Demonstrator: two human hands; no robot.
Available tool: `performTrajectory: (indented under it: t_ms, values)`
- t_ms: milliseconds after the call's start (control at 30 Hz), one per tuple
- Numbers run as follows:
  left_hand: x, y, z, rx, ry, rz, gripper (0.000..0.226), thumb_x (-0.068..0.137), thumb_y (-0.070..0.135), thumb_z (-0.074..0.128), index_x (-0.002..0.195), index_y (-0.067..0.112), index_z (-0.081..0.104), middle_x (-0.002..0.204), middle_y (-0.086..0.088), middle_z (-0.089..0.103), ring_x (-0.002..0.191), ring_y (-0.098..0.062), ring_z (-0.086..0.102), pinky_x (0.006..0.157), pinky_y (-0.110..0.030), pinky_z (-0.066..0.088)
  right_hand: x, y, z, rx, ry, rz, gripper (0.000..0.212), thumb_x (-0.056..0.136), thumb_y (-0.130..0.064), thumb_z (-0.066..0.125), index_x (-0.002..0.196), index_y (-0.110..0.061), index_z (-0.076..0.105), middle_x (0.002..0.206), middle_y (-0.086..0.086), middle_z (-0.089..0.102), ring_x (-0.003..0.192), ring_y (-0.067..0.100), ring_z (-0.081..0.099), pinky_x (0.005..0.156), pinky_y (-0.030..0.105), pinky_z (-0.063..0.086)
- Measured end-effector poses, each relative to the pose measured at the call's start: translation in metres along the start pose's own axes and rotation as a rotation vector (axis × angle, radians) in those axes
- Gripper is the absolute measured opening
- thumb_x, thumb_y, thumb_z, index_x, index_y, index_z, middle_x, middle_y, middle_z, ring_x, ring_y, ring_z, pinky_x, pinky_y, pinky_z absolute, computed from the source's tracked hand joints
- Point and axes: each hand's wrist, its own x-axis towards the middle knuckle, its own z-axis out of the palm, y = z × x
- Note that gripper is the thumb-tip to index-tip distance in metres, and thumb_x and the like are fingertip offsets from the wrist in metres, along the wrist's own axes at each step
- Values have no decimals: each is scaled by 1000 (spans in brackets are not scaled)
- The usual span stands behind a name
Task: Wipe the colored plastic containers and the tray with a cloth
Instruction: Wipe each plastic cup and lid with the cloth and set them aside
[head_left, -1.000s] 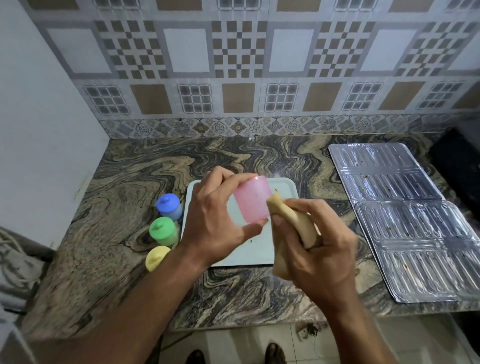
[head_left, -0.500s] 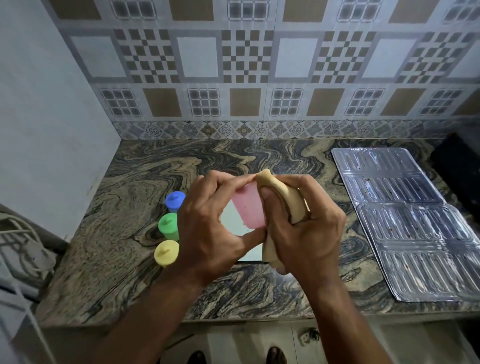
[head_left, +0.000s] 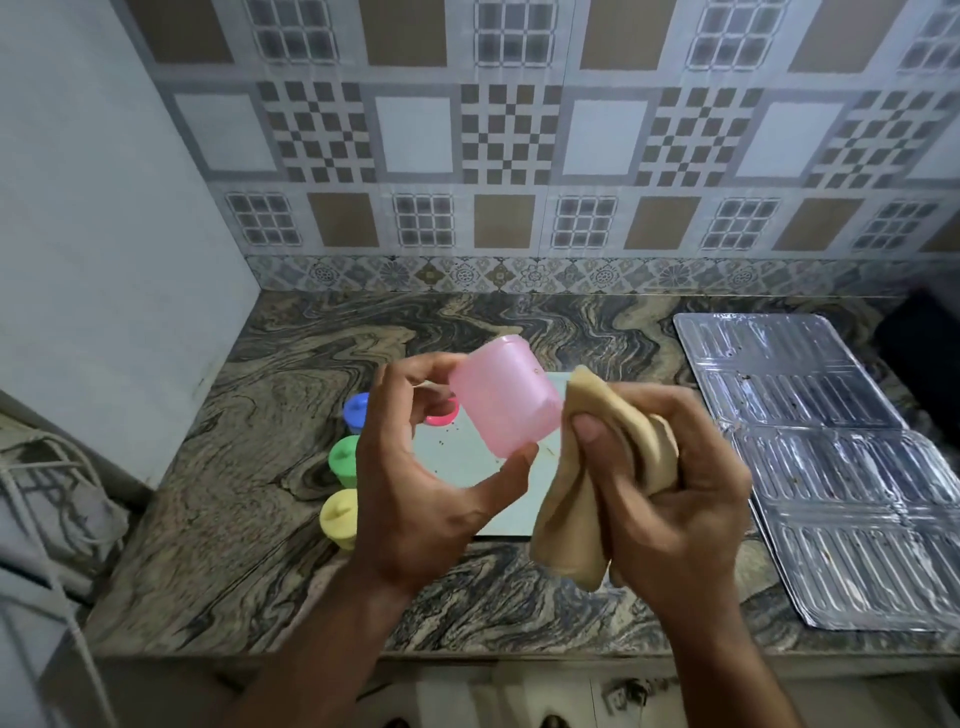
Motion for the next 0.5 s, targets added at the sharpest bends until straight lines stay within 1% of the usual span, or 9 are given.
performTrajectory:
  t_ms: [67,133,167,233,267,300,367,433,500]
  values:
    - [0,1,1,-36,-28,5,78,67,38,95,133,24,55,134,3,61,110,-28,67,95,-50,56,-5,-1,4,-91,-27,-21,15,88,-20,77,99,-27,68,89,-15,72,74,1,67,68,18,52]
    - [1,1,0,-9,-19,29,77,68,43,95,133,25,59,132,2,58,109,-27,66,95,-49,57,-6,0,5,-152,-35,-21,15,89,-23,78,101,-26,70,90,-10,73,76,7,69,68,25,54]
    - [2,1,-2,22,-18,49,73,68,46,94,131,26,62,129,3,57,110,-25,66,94,-44,58,-4,1,5,-182,-37,-27,14,89,-24,78,101,-23,72,90,-8,74,77,8,70,69,26,55]
    - [2,4,-4,109,-41,100,67,68,47,93,126,27,64,121,4,55,111,-16,63,91,-27,54,-1,-1,4,-239,-44,-53,15,89,-25,78,101,-18,74,92,-8,75,80,8,71,71,24,55]
    - [0,6,-4,151,-52,120,67,67,43,95,124,25,66,119,4,54,110,-12,61,88,-21,50,2,-4,4,-258,-50,-64,15,89,-24,79,101,-17,74,94,-10,75,83,6,72,73,23,55]
    - [-1,6,-5,177,-56,136,68,65,37,98,123,22,67,117,3,54,109,-11,60,87,-19,47,5,-6,4,-261,-53,-66,15,89,-23,79,102,-18,75,95,-12,75,85,6,72,74,22,55]
    - [-3,7,-6,183,-47,177,70,62,29,102,123,19,68,116,1,54,111,-13,60,86,-23,49,12,-11,6,-203,-61,-34,13,90,-19,79,102,-19,75,96,-13,76,86,8,73,74,25,56]
    - [-2,8,-7,157,-36,239,71,61,30,102,123,20,68,116,-1,55,111,-16,60,86,-29,51,19,-11,6,-79,-65,29,12,91,-14,78,102,-17,76,94,-12,77,84,9,74,73,25,56]
    - [-3,9,-8,89,-31,261,72,62,33,101,122,22,64,117,-2,56,111,-22,61,87,-32,51,26,-8,4,12,-68,84,12,90,-11,78,102,-16,76,93,-10,79,82,7,74,72,22,56]
